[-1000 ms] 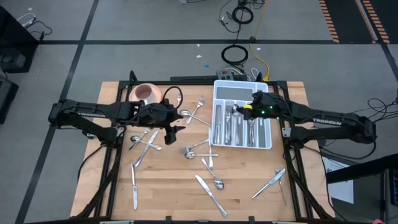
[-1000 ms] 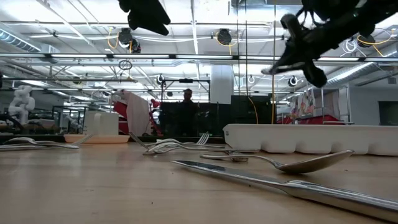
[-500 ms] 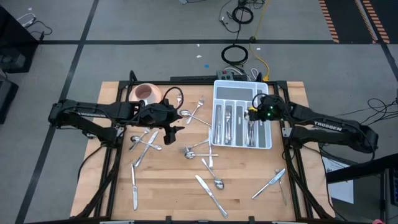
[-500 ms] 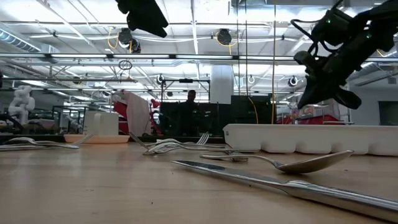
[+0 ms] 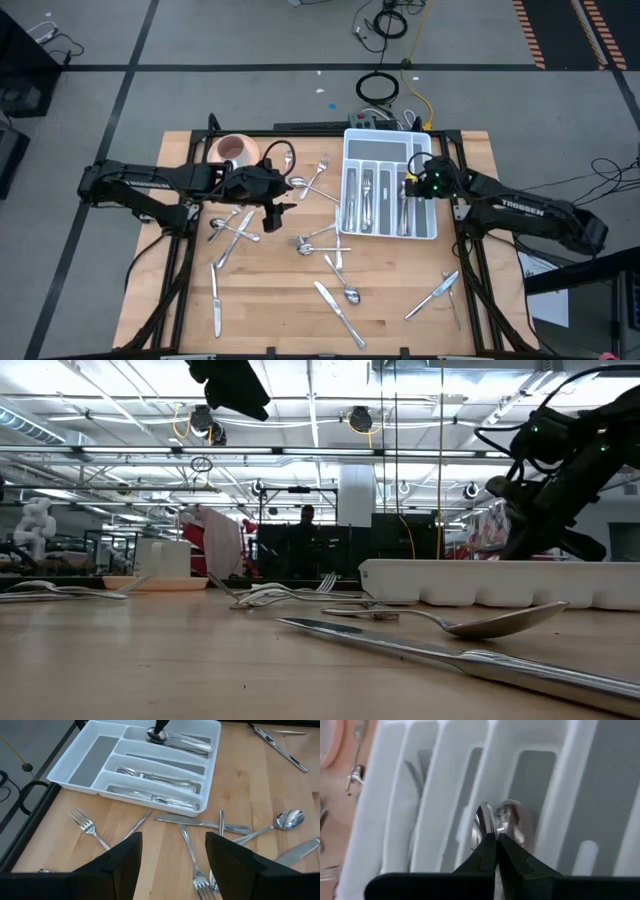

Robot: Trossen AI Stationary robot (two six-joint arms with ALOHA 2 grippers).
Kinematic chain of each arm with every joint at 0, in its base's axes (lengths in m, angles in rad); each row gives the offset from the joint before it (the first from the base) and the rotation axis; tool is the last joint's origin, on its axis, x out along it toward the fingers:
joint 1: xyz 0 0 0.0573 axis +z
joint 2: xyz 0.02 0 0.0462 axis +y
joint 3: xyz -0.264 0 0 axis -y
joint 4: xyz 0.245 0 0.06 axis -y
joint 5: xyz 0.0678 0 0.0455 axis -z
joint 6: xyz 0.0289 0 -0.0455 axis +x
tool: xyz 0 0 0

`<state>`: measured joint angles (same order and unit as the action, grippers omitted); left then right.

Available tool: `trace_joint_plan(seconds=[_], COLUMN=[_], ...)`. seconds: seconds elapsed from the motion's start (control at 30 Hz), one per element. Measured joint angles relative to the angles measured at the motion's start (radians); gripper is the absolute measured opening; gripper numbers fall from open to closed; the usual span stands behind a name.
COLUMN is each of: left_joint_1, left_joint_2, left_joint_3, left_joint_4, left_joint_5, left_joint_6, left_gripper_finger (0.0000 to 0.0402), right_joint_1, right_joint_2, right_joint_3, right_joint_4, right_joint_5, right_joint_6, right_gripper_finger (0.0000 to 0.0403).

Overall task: Sort silverware
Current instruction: Put the silver spoon into the white silverware tray

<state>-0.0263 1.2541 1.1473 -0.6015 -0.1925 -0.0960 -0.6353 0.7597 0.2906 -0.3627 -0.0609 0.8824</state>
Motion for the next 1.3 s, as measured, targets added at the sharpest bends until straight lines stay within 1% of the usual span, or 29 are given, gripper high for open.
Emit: trace_joint_plan(seconds=[0.27,0.43,0.67,0.9,1.0,1.3], left_joint_1=[0.035,0.055,0.074,0.08,0.08,0.08], left_joint_2=[0.0,0.0,0.0,0.0,0.0,0.0], left_joint_3=[0.0,0.0,0.0,0.0,0.0,0.0], left_joint_4=[0.0,0.0,0.0,0.0,0.001,0.001], left_joint_5=[0.0,0.0,0.002,0.005,0.005,0.005], left_joint_6=[0.0,0.007,0.007,0.005,0.005,-0.001], left_gripper_finger=[0.0224,0.0224,0.0224,0.0224,0.0224,0.0224], right_joint_1=[-0.085,-0.117,-0.124,-0.124,-0.124,-0.123], right_joint_2=[0.011,0.058,0.155,0.174,0.175,0.174], right_joint_3=[-0.015,-0.015,-0.013,-0.013,-0.013,-0.013], right_joint_4=[0.029,0.053,0.112,0.124,0.123,0.124], right_joint_5=[-0.048,-0.078,-0.111,-0.099,-0.091,-0.09], right_joint_6=[-0.074,-0.114,-0.156,-0.166,-0.165,-0.168], right_gripper_finger=[0.0,0.0,0.0,0.0001,0.0009,0.0051])
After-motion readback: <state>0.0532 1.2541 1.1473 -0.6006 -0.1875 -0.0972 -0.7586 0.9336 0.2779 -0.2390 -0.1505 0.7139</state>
